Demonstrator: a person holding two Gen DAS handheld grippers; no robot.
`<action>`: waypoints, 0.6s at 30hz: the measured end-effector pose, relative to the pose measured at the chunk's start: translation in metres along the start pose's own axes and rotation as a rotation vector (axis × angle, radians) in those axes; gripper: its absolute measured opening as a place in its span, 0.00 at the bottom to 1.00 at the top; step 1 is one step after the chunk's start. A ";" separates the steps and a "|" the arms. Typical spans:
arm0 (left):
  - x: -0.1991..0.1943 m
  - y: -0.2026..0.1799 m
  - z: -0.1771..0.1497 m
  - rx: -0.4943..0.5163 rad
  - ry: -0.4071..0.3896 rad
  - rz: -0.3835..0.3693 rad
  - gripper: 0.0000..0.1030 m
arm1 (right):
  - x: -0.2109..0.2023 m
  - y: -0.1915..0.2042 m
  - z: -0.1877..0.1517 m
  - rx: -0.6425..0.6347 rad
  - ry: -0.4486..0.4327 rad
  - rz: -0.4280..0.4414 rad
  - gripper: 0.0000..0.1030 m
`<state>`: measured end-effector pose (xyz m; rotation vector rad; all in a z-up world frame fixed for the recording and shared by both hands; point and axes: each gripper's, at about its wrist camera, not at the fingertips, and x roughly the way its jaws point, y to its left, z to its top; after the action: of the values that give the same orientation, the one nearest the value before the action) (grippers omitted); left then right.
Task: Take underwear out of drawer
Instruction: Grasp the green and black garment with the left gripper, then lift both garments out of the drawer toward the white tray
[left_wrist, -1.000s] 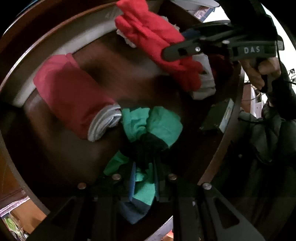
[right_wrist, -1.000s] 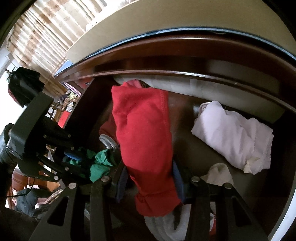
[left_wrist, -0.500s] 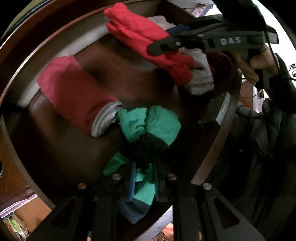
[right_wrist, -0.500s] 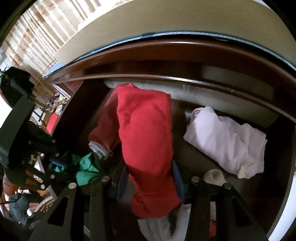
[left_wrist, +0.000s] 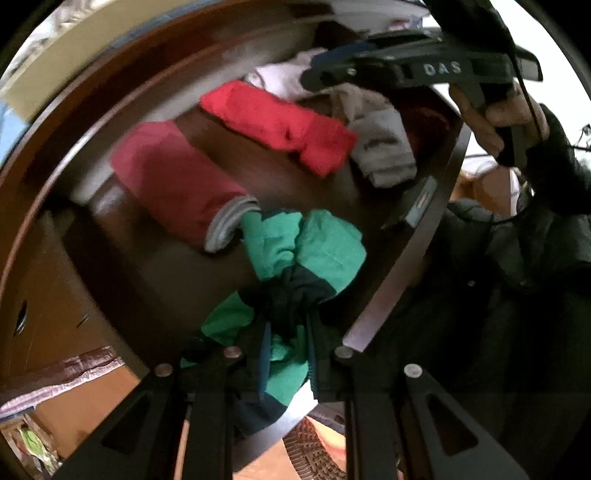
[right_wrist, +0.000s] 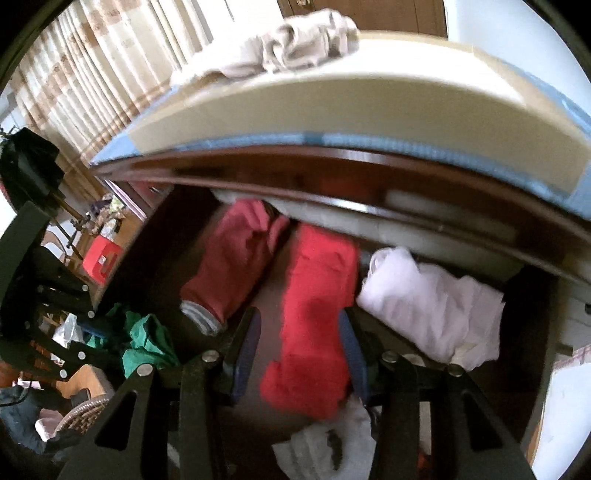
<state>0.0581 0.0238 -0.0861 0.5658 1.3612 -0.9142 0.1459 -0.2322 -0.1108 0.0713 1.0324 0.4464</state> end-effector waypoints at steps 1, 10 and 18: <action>-0.005 -0.001 -0.001 -0.011 -0.020 0.004 0.13 | -0.005 0.003 0.001 -0.011 -0.015 0.000 0.46; -0.039 0.001 -0.022 -0.152 -0.230 0.011 0.13 | -0.011 -0.001 -0.001 0.032 0.006 0.061 0.46; -0.057 0.014 -0.039 -0.376 -0.506 -0.065 0.13 | 0.035 0.003 0.000 0.034 0.154 0.010 0.51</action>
<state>0.0495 0.0754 -0.0389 -0.0045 1.0518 -0.7598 0.1598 -0.2158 -0.1389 0.0732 1.1914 0.4486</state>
